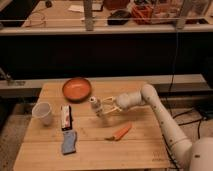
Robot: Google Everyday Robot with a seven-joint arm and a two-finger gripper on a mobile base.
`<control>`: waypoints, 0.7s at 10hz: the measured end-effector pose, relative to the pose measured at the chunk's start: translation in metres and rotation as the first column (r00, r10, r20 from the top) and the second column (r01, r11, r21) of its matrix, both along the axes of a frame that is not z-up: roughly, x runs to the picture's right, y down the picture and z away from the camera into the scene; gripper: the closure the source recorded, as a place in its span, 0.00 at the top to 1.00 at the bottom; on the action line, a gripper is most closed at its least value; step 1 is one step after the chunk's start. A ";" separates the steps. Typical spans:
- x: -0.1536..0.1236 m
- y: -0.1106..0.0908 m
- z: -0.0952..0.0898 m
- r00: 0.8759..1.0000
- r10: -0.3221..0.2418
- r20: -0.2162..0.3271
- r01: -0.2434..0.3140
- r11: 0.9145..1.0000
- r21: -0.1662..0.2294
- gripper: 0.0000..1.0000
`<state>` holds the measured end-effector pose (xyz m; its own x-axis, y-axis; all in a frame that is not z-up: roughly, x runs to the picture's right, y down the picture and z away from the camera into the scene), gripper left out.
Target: Stand the bottle upright
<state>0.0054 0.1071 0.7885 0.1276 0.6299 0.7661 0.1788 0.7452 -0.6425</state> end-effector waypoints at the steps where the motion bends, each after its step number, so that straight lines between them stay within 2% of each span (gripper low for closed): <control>1: 0.003 0.006 0.005 1.000 0.014 0.008 -0.014 1.000 -0.007 0.02; 7: 0.014 0.018 0.018 0.998 0.048 0.031 -0.047 0.998 -0.031 0.02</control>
<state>0.0197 0.1251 0.8068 0.0731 0.6577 0.7497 0.1648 0.7335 -0.6595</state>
